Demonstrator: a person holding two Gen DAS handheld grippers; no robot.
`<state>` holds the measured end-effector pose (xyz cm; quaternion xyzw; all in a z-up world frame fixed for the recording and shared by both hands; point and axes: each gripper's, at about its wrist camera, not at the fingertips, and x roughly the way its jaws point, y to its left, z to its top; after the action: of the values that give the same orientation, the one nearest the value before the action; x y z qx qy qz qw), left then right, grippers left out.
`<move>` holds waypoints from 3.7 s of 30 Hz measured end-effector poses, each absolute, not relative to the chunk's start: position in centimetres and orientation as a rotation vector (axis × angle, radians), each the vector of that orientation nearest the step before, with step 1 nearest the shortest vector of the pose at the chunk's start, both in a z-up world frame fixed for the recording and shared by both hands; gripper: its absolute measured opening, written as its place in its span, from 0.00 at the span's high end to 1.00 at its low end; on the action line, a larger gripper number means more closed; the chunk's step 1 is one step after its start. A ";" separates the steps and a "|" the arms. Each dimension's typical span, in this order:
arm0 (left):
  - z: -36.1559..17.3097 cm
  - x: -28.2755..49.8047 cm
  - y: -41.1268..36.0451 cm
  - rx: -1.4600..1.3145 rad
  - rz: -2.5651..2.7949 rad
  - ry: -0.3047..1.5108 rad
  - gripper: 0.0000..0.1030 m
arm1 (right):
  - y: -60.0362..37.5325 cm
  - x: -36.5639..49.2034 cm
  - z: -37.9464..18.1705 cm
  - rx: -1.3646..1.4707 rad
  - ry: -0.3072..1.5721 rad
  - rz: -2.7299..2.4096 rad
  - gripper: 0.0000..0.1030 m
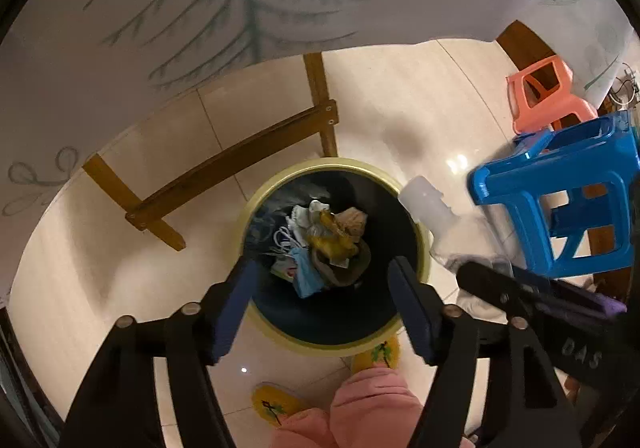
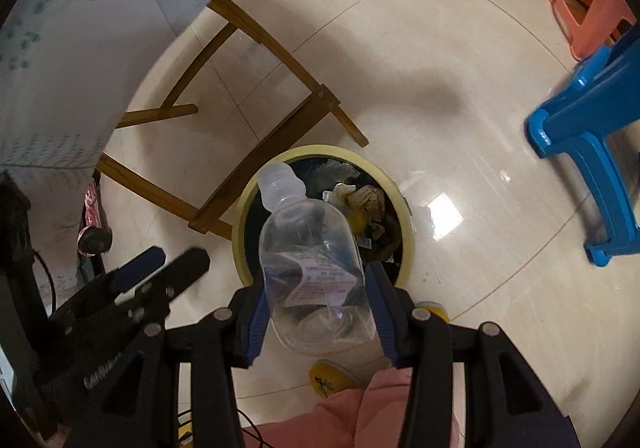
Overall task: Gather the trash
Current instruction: 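Open both grippers to drop the snack bag and bottle into the bin, then raise both tools back toward the table, then grasp the black-yellow wrapper with the left gripper while the right gripper grasps the checkered cup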
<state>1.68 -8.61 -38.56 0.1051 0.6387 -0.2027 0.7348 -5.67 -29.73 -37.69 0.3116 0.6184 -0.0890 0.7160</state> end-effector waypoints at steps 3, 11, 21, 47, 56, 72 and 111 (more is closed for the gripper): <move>-38.5 1.2 -7.3 0.214 -0.409 1.386 0.26 | -29.0 -4.8 -38.3 0.670 1.372 -0.175 0.55; -37.4 0.2 -3.8 0.181 -0.300 1.340 0.21 | -26.9 -2.5 -38.9 0.616 1.382 -0.102 0.53; -34.1 -0.2 -0.7 0.118 -0.238 1.317 0.20 | -24.4 -1.1 -36.2 0.516 1.357 -0.043 0.31; -4.5 -1.8 2.3 -0.051 -0.353 1.091 0.20 | -23.0 -5.0 -6.7 0.321 1.150 0.000 0.31; 3.6 -0.5 3.0 -0.081 -0.294 0.957 0.20 | -21.5 -3.8 2.2 0.152 0.984 0.053 0.31; 8.9 0.2 4.1 -0.151 -0.107 0.839 0.20 | -20.1 0.0 7.1 -0.075 0.853 0.202 0.31; -2.8 44.3 14.7 -0.132 -0.149 1.133 0.21 | -10.3 45.6 -1.5 0.088 1.157 0.257 0.53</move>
<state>44.32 14.69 -2.81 -0.0623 0.5357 -0.0706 0.8392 45.62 -10.33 -1.48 0.0414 0.5451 0.1209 0.8286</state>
